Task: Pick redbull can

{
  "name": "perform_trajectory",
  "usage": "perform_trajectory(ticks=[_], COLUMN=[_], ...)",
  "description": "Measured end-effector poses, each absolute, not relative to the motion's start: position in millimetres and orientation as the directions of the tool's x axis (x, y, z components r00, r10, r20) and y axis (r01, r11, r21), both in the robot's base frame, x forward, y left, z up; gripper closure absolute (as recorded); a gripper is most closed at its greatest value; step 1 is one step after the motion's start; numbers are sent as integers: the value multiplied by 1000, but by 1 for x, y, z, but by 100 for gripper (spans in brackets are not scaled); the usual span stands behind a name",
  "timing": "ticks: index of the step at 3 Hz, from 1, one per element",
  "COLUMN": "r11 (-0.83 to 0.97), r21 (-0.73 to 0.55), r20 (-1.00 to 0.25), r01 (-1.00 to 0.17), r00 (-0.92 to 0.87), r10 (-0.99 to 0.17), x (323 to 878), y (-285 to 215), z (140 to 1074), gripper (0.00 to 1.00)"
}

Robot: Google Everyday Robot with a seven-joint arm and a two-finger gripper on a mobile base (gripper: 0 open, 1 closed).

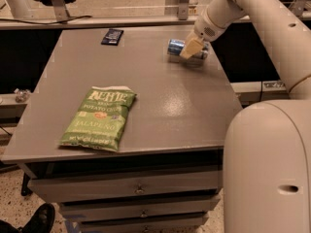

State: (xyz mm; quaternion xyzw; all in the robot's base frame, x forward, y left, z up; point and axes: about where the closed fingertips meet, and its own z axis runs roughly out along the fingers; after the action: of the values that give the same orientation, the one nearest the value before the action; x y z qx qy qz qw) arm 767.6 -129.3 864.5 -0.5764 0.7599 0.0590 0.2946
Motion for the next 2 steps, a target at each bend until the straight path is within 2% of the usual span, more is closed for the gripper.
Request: perform_trajectory(ticks=[1, 2], r11=[306, 295], r21=[-239, -200], r20=[-554, -658], r01=[-921, -934], r00=[-129, -95], r10=[-823, -747], x=[759, 740], y=[-113, -91], z=[887, 921], gripper=[100, 100])
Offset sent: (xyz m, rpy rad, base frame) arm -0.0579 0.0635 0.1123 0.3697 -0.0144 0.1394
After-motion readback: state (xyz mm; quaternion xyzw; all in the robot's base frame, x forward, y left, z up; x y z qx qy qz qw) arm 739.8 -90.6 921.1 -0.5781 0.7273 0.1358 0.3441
